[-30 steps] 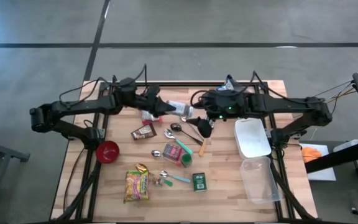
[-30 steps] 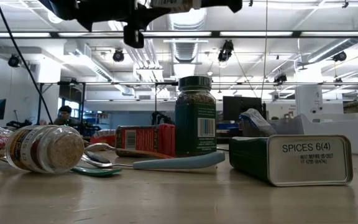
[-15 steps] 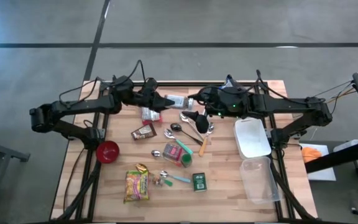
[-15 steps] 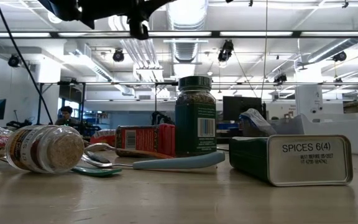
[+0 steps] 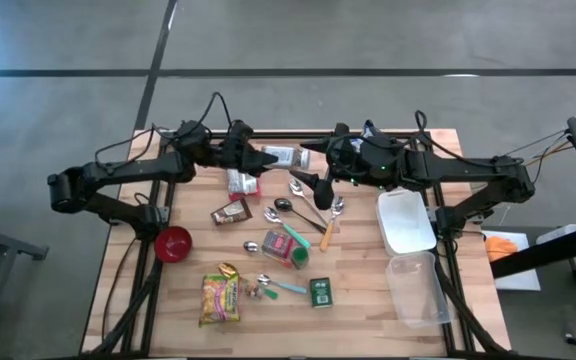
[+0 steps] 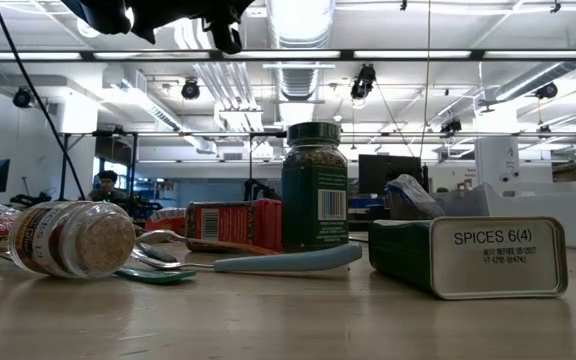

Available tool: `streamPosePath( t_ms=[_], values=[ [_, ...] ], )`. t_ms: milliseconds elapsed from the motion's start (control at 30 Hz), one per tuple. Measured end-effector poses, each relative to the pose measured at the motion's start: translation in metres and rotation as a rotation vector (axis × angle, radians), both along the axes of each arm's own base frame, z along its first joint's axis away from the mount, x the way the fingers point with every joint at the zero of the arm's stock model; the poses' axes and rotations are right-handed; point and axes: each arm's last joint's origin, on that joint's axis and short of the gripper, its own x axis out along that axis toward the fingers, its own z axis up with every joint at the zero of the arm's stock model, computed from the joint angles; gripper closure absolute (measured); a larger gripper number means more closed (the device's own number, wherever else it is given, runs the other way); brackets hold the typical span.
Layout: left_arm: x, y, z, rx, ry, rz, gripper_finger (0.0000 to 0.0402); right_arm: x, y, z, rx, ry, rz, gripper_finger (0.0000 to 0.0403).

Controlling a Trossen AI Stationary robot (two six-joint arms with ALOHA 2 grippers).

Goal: Pick & Place Food Item
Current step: Put the white seasoning bottle into the white bin

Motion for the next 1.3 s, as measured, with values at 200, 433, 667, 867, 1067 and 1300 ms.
streamPosePath(
  t_ms=[200, 433, 667, 867, 1067, 1300],
  values=[
    [-0.0001, 0.0001, 0.0004, -0.015, 0.000, -0.004, 0.0217, -0.0001, 0.0001, -0.0007, -0.011, 0.011, 0.005, 0.0058],
    [-0.0002, 0.0000, 0.0010, -0.021, -0.004, -0.005, 0.0217, -0.0006, 0.0002, -0.0034, -0.012, 0.040, 0.008, 0.0082],
    [-0.0002, -0.0002, 0.0010, -0.030, -0.001, -0.012, 0.0217, -0.0006, 0.0000, -0.0036, -0.018, 0.044, 0.009, 0.0180],
    [-0.0004, -0.0005, 0.0013, -0.029, -0.003, -0.018, 0.0217, -0.0004, 0.0002, -0.0026, -0.038, 0.039, 0.014, 0.0203],
    [-0.0005, -0.0005, 0.0013, -0.040, 0.000, -0.021, 0.0217, -0.0004, 0.0003, -0.0025, -0.032, 0.036, 0.015, 0.0203],
    [-0.0001, -0.0001, 0.0007, -0.049, 0.007, -0.010, 0.0118, -0.0004, 0.0003, -0.0030, -0.004, 0.033, 0.012, 0.0203]
  ],
)
